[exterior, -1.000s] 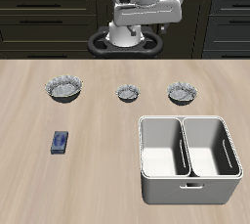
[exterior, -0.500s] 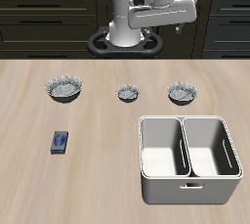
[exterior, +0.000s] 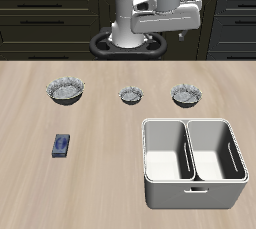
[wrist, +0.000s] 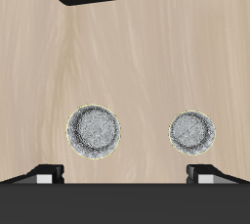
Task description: Stack the middle-sized bowl on the largest bowl
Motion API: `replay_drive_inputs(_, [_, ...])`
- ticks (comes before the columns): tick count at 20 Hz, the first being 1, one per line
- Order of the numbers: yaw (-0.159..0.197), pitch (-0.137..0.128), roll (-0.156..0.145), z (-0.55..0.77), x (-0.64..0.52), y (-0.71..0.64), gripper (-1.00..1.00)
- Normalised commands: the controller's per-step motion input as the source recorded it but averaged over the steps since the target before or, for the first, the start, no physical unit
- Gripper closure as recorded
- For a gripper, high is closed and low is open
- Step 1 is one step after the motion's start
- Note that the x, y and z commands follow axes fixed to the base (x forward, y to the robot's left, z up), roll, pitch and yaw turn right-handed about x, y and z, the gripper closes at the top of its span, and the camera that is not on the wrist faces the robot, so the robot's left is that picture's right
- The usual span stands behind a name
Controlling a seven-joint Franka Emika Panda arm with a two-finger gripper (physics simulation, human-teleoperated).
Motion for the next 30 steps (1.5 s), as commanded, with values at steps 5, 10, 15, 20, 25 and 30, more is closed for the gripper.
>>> replay_drive_inputs(5, [-0.009,0.012,-0.039,-0.31,0.0,-0.08,-1.0])
replay_drive_inputs(10, [-0.028,0.04,-0.027,-0.36,-0.02,-0.05,-1.0])
replay_drive_inputs(15, [0.0,-0.011,-0.027,-0.34,-0.1,-0.03,-1.0])
replay_drive_inputs(20, [0.001,0.013,-0.008,-0.32,-0.07,0.01,-1.0])
replay_drive_inputs(25, [0.0,0.008,0.01,-0.29,-0.08,0.03,-1.0])
replay_drive_inputs(30, [0.007,-0.001,0.009,-0.22,-0.09,0.1,-1.0])
